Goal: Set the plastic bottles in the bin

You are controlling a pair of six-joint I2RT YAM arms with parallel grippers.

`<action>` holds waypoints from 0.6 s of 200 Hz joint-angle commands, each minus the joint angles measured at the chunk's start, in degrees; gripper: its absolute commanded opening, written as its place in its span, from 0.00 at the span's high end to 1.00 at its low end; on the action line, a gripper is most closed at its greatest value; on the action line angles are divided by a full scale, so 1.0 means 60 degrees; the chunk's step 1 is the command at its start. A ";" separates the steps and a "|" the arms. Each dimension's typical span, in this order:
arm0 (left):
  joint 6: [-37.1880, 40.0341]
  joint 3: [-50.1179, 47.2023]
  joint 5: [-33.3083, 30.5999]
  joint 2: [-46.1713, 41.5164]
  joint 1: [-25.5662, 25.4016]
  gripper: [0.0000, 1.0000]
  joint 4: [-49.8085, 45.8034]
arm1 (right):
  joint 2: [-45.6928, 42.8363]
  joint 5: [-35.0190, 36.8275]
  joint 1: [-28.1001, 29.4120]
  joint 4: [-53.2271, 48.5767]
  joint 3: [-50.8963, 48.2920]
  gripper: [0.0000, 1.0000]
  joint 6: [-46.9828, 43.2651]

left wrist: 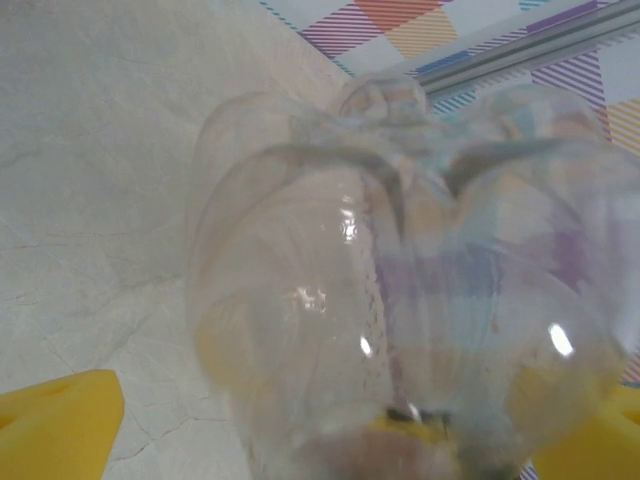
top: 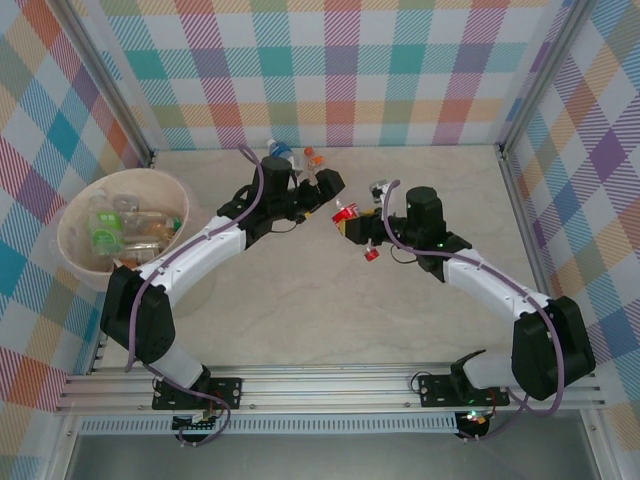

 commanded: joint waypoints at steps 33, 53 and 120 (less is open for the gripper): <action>-0.0269 -0.0033 0.0488 -0.0316 -0.0078 0.27 0.0679 | 0.0135 -0.1163 0.0186 0.0270 0.0440 0.49 -0.0043; -0.0277 -0.0119 0.0538 -0.0550 -0.0075 0.37 0.0828 | 0.0151 -0.1217 0.0192 0.0215 0.0549 0.46 -0.0044; 0.1172 0.0705 -0.0763 -0.1660 0.0167 0.43 -0.1476 | -0.0795 -0.0916 0.0193 -0.0805 0.0914 0.06 -0.1065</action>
